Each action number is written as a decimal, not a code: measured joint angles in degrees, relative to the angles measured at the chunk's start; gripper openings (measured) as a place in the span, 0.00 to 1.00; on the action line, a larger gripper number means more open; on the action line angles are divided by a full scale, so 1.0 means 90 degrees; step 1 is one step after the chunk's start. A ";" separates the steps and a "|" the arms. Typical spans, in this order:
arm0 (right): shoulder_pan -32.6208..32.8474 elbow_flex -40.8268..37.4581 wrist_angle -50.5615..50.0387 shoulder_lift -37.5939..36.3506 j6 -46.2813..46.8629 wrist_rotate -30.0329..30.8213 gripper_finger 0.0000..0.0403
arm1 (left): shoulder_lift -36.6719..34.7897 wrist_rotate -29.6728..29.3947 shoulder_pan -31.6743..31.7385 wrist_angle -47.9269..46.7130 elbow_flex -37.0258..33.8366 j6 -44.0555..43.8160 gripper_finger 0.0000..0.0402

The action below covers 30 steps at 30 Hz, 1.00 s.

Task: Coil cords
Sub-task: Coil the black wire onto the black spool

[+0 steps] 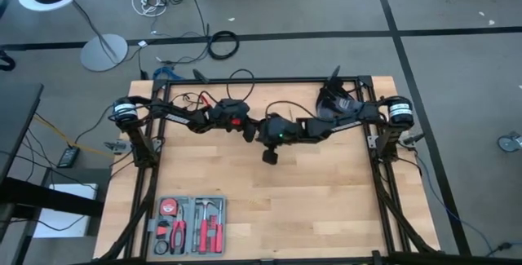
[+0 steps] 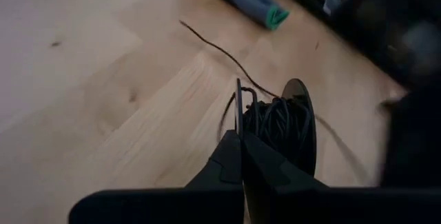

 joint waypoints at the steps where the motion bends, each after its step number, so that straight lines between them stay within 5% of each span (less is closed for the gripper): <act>1: -0.0030 0.0046 0.0013 -0.0082 -0.0048 0.0001 0.00 | 0.0000 -0.0010 0.0000 -0.0076 0.0002 0.0095 0.00; 15: -0.0531 0.0033 -0.0522 -0.0811 -0.0206 0.0892 0.00 | 0.0000 -0.0249 0.0000 -0.0462 -0.0001 0.0307 0.00; 21: -0.0531 0.0033 -0.0674 -0.0823 -0.0093 0.0520 0.00 | 0.0000 -0.0186 0.0000 -0.0512 -0.0001 0.0350 0.00; 30: -0.0210 -0.0064 -0.3706 -0.1270 0.1638 0.0543 0.00 | 0.0000 -0.0202 0.0000 -0.0547 -0.0001 0.0434 0.00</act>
